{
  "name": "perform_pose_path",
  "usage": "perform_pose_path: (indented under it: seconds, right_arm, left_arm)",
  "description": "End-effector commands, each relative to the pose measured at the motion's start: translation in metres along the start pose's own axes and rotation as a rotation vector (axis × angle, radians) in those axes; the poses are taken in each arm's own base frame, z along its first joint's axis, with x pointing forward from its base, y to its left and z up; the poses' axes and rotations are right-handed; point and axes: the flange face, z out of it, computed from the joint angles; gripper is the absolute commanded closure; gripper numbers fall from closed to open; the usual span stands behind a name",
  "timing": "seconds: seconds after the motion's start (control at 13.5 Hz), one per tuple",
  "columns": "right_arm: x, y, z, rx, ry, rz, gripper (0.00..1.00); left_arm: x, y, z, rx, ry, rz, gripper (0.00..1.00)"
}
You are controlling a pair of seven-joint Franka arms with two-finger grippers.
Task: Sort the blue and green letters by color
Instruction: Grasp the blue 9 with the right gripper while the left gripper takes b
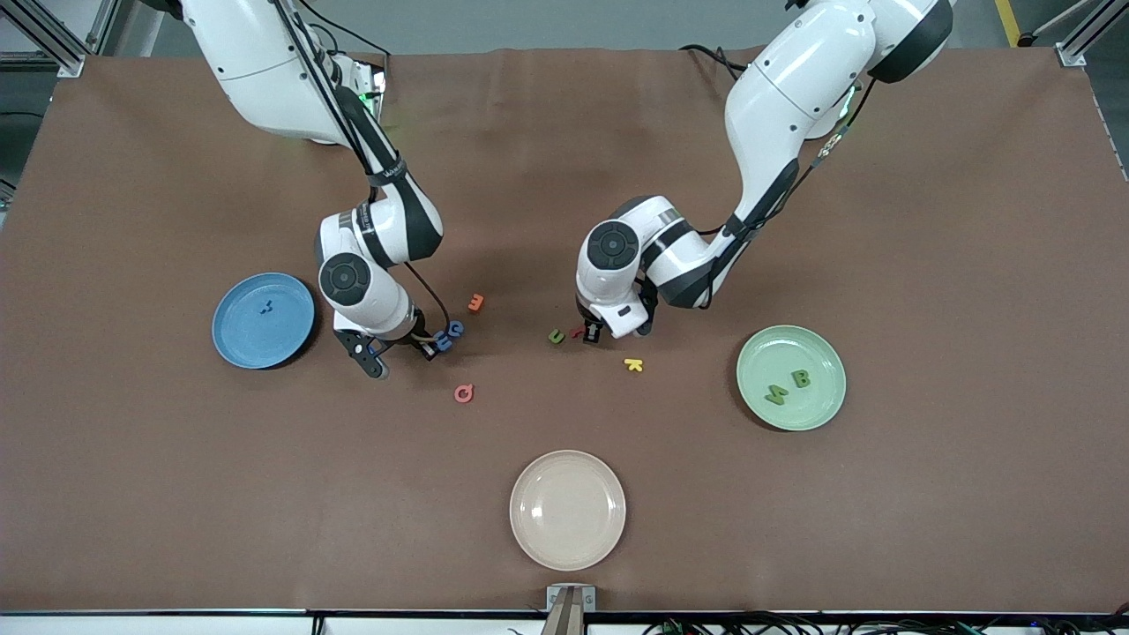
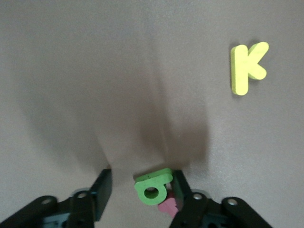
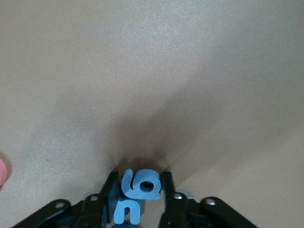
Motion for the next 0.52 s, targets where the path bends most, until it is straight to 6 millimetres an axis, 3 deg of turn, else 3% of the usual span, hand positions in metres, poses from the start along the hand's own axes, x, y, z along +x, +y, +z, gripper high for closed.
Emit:
perform_pose_path:
  seconds: [0.0,0.3,0.45]
  right_arm:
    - [0.000,-0.003,0.002,-0.001,0.004,0.013,0.68]
    - [0.004,0.000,0.002,-0.012,-0.003,-0.027,0.80]
    - [0.005,0.002,-0.009,-0.017,-0.012,-0.056,0.81]
  left_arm:
    - [-0.005,-0.001,0.005,-0.004,0.011,0.007,0.62]
    - [-0.002,0.003,-0.001,-0.037,0.039,0.042,0.98]
    - [0.004,0.012,-0.018,-0.072,0.059,0.060,1.00]
